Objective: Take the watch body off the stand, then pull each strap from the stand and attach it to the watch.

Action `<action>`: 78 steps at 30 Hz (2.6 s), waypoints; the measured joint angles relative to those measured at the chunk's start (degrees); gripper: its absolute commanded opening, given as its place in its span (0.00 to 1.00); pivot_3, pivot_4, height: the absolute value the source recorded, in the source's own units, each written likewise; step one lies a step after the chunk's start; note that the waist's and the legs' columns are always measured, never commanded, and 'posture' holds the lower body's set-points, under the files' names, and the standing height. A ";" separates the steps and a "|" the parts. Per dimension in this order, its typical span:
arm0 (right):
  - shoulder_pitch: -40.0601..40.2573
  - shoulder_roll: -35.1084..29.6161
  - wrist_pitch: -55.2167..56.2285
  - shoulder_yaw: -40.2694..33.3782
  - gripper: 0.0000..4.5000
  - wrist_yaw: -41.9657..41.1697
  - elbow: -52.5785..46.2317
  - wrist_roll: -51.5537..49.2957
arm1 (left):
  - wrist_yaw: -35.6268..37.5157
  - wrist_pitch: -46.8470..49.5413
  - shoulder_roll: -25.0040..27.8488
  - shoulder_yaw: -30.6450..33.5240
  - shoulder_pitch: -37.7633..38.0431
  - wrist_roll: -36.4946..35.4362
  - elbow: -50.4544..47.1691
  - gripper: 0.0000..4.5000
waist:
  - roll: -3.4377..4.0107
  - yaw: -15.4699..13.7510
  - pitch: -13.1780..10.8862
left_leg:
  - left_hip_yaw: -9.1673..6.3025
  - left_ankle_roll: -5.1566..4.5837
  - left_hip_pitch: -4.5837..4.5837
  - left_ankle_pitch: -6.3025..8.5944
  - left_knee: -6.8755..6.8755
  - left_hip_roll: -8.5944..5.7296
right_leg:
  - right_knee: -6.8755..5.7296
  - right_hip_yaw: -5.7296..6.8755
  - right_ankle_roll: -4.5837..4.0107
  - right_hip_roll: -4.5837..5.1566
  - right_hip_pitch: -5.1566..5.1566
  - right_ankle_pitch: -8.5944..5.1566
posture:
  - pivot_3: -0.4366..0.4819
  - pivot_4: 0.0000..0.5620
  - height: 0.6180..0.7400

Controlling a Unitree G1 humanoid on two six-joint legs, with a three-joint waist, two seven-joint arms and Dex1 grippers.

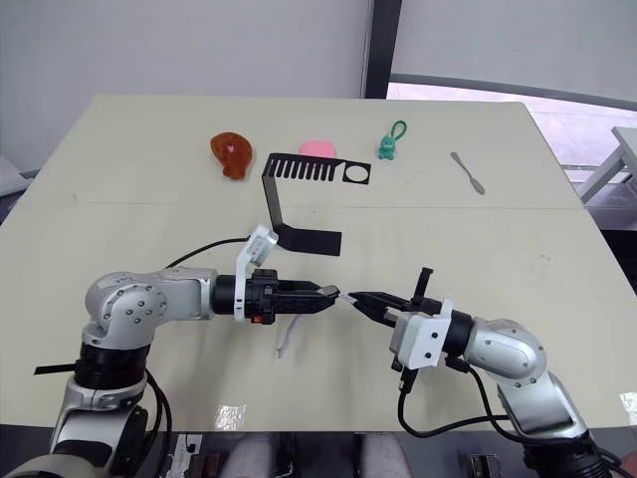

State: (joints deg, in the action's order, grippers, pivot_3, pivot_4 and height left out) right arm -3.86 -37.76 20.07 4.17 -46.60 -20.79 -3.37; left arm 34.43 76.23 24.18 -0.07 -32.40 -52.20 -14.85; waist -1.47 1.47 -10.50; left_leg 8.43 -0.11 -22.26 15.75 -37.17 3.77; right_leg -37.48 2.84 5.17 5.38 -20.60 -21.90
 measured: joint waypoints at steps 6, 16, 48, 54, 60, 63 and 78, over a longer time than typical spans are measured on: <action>-0.15 0.02 0.00 0.08 0.00 0.00 0.11 0.09 | 0.00 0.01 -0.01 0.00 0.00 0.00 0.00 0.36 | 0.00 0.00 0.00 | 0.00 0.00 0.00 0.00 0.00 0.00 | 0.00 0.00 0.00 0.00 0.00 0.00 | 0.48 0.27 1.00; -0.90 0.35 -0.02 0.43 0.00 0.00 0.86 0.69 | -0.66 0.27 -0.37 0.14 0.00 0.00 0.00 0.36 | 0.00 -0.01 0.00 | 0.00 0.00 0.00 0.00 0.00 0.00 | 0.00 0.00 0.00 0.00 0.00 0.00 | 0.48 0.27 1.00; -1.64 2.02 -0.14 1.10 0.00 0.02 2.14 3.40 | -1.12 0.71 -0.91 -0.01 -0.01 0.55 -0.01 0.36 | 0.00 0.01 0.00 | 0.00 0.00 0.00 0.00 -0.01 0.00 | -0.01 0.00 0.00 0.00 0.00 0.00 | 0.48 0.27 1.00; -1.90 2.05 -0.14 1.16 0.00 0.02 2.21 3.93 | -1.53 1.04 -1.09 -0.05 -0.01 0.56 -0.02 0.36 | 0.00 0.00 0.00 | 0.00 0.00 0.00 0.00 0.00 0.00 | -0.01 0.00 0.00 0.00 0.00 0.00 | 0.48 0.27 1.00; -1.91 2.08 -0.27 1.24 0.00 0.02 2.25 4.37 | -2.16 1.20 -1.26 -0.24 -0.03 0.66 -0.02 0.36 | 0.00 0.01 0.00 | 0.00 0.00 0.00 0.00 -0.01 0.00 | -0.01 0.00 0.00 0.00 0.00 0.00 | 0.48 0.27 1.00; -1.95 2.09 -0.43 1.30 0.00 0.02 2.28 4.49 | -2.42 1.21 -1.36 -0.32 -0.06 0.75 -0.02 0.36 | 0.00 0.00 0.00 | 0.00 0.00 0.00 0.00 -0.01 0.00 | -0.01 0.00 0.00 0.00 0.00 0.00 | 0.48 0.27 1.00; -2.76 2.50 -1.78 1.76 0.00 0.02 2.80 5.45 | -3.24 1.21 -1.88 -0.59 -0.31 2.06 -0.02 0.36 | 0.00 0.03 0.00 | 0.00 0.00 0.00 0.00 0.00 0.00 | -0.01 0.00 0.00 0.00 0.00 0.00 | 0.48 0.27 1.00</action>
State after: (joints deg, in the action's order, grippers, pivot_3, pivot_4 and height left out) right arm -6.62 -35.27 18.30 5.92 -46.58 -17.99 2.08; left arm 31.19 77.44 22.31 -0.67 -32.71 -50.13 -14.87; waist -1.47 1.50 -10.50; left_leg 8.42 -0.11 -22.26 15.75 -37.17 3.77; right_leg -37.48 2.84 5.17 5.38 -20.60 -21.90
